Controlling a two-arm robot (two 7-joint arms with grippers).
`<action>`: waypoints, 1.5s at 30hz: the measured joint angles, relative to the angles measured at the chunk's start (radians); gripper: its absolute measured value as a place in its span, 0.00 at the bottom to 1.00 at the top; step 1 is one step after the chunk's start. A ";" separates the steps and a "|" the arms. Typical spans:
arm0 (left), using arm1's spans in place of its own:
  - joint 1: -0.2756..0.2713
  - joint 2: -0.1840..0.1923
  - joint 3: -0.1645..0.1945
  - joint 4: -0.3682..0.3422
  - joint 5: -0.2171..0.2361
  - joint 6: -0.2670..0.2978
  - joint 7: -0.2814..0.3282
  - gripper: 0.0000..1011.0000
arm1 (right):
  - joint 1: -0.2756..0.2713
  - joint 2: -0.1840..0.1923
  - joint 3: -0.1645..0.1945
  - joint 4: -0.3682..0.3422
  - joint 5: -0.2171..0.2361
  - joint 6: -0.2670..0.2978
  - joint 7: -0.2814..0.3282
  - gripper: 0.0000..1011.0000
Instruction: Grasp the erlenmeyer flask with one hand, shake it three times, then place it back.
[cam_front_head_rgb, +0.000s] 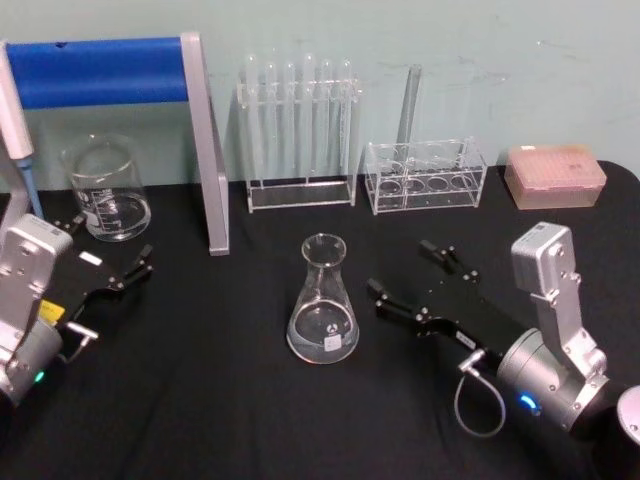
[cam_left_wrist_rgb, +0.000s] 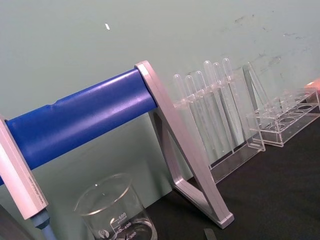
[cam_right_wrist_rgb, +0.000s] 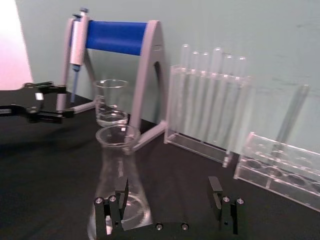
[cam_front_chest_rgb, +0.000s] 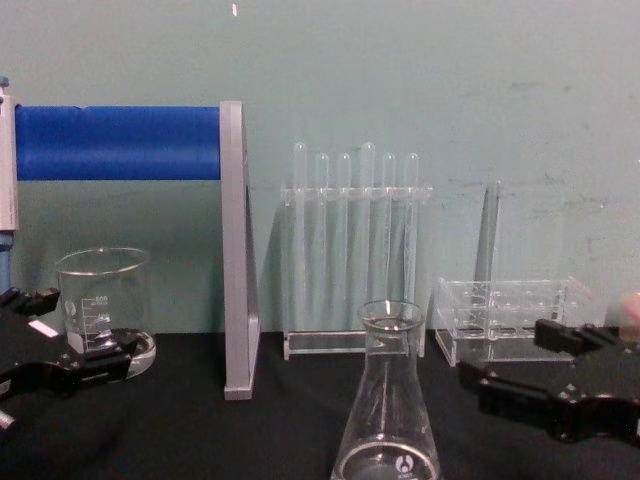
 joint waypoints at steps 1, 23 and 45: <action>0.000 0.000 0.000 0.000 0.000 0.000 0.000 0.99 | -0.001 -0.002 -0.001 -0.001 0.000 0.001 0.006 0.99; 0.000 0.000 0.000 0.000 0.000 0.000 0.000 0.99 | 0.058 -0.073 -0.032 0.048 -0.044 0.015 0.133 0.99; 0.000 0.000 0.000 0.000 0.000 0.000 0.000 0.99 | 0.152 -0.185 -0.024 0.186 -0.090 0.020 0.179 0.99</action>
